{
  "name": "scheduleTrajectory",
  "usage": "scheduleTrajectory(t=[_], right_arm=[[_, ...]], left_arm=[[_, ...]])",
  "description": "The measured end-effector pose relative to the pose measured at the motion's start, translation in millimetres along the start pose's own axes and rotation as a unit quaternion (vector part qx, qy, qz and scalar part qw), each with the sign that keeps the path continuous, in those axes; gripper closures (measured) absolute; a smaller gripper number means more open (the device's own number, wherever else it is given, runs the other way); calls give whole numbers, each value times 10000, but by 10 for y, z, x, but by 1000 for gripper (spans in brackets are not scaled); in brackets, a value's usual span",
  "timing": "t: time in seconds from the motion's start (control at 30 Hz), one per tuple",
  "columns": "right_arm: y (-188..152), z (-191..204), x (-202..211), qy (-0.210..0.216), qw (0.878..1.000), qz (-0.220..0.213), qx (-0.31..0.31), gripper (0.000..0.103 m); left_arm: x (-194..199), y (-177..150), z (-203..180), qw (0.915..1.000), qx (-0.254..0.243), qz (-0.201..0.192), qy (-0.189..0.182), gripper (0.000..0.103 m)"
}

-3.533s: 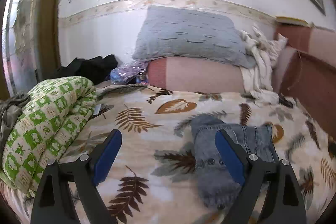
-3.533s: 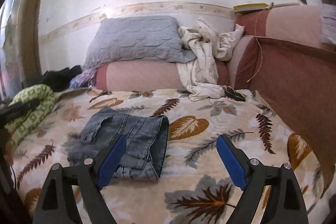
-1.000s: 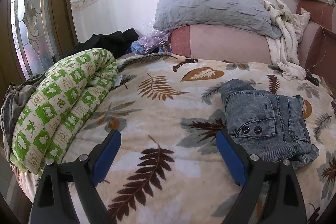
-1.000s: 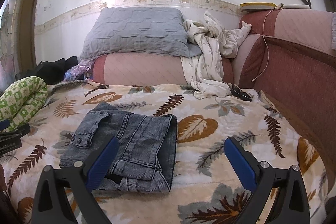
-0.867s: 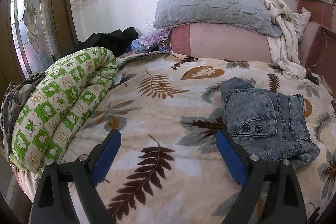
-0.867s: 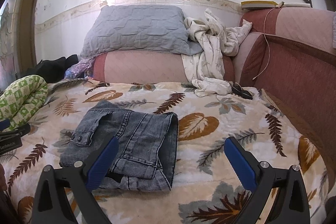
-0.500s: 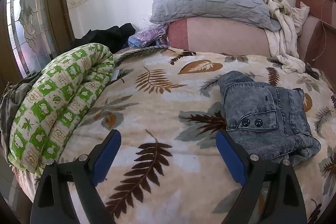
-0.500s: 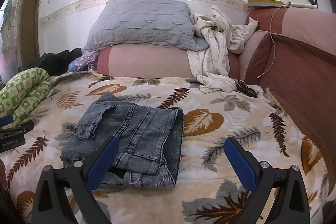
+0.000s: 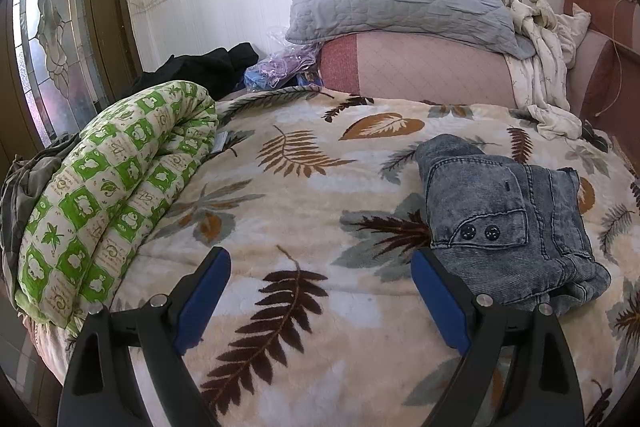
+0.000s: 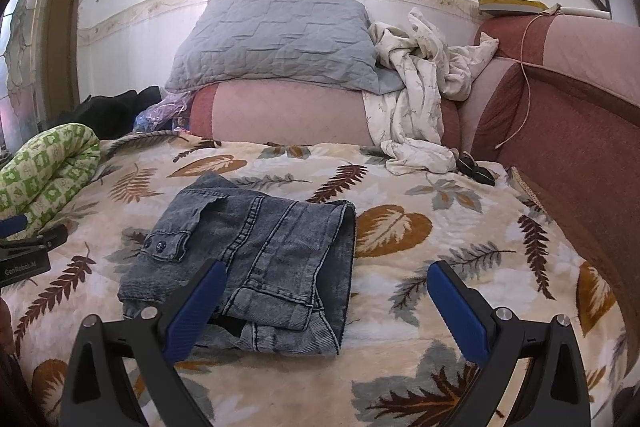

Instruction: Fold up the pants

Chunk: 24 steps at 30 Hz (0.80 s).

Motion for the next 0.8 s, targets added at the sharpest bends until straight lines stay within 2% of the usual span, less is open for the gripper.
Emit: scheduleTrajectory(t=[0.8], right_arm=[[-14,3,-15,42,10000,8,-18,1]], left_arm=[[31,-1,-42,9999,-96,-1,-88,11]])
Point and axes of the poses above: each gripper's, at about its wrist camera, not at the fingertips, and x roughly against the way its jaws point, z to its left, y to its top, the point moved 1 cm from there along -x, roughly the way its jaws point, and after that the axes turned 9 degrees about -y, right-handed, at the moved point
